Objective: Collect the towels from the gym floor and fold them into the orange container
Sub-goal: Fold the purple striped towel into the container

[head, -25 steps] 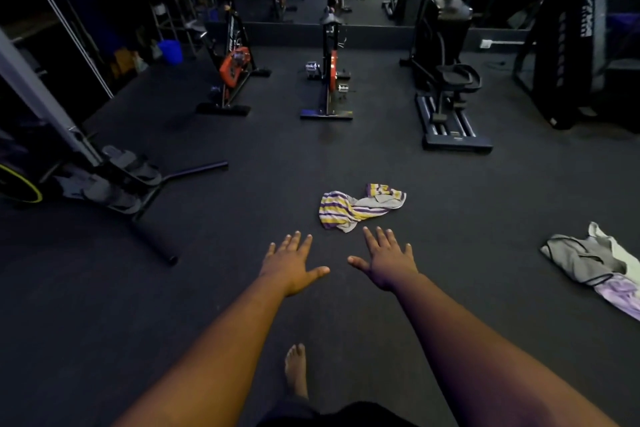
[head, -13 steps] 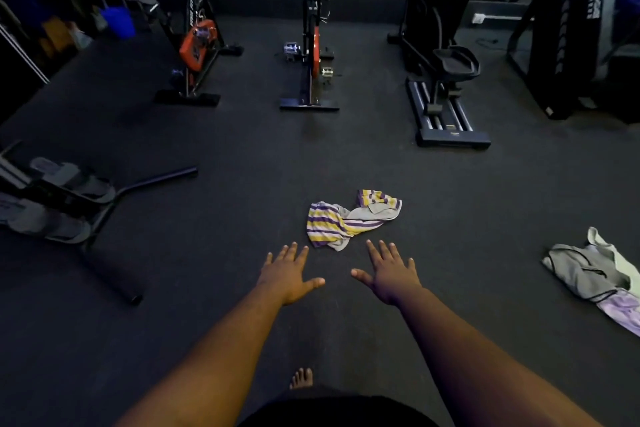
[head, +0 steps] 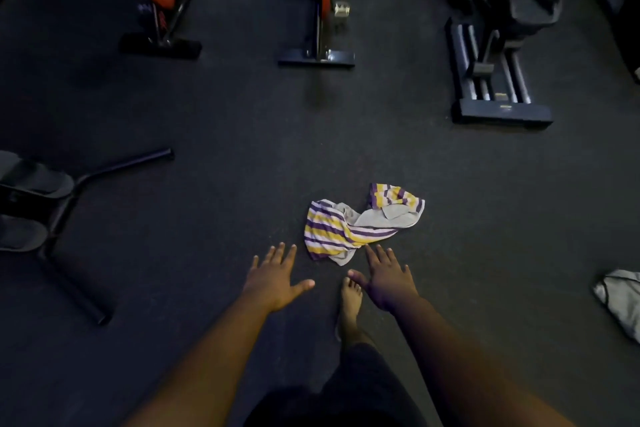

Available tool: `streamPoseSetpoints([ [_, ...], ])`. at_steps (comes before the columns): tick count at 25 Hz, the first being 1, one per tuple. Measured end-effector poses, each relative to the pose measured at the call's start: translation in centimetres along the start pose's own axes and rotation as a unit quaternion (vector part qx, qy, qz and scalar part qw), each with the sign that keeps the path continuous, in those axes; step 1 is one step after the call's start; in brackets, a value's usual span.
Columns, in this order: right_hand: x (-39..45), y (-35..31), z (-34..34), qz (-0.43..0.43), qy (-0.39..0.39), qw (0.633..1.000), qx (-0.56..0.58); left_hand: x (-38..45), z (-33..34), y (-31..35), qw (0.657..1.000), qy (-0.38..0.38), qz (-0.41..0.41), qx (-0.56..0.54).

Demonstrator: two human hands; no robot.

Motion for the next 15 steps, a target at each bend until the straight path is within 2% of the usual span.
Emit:
streamPoseSetpoints([
  [5,16.4,3.4,5.2,0.023,-0.035,0.999,-0.003,15.2,6.2,-0.4,0.997,-0.060,-0.029,-0.037],
  [11,34.3,8.5,21.4,0.077,-0.069,0.995,-0.009,32.6,22.6,-4.3,0.990,-0.134,-0.033,-0.027],
  [15,44.5,11.5,31.1,0.114,-0.035,0.993,0.002,41.2,32.2,-7.3,0.989,-0.143,-0.017,-0.025],
])
Point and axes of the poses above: each hand's wrist, its own x-axis towards the middle knuckle, its own z-axis out of the palm, y = z × x, the point moved 10 cm from there along x, towards the middle knuckle, and after that the axes turned 11 degrees about y, right-handed, at the moved point
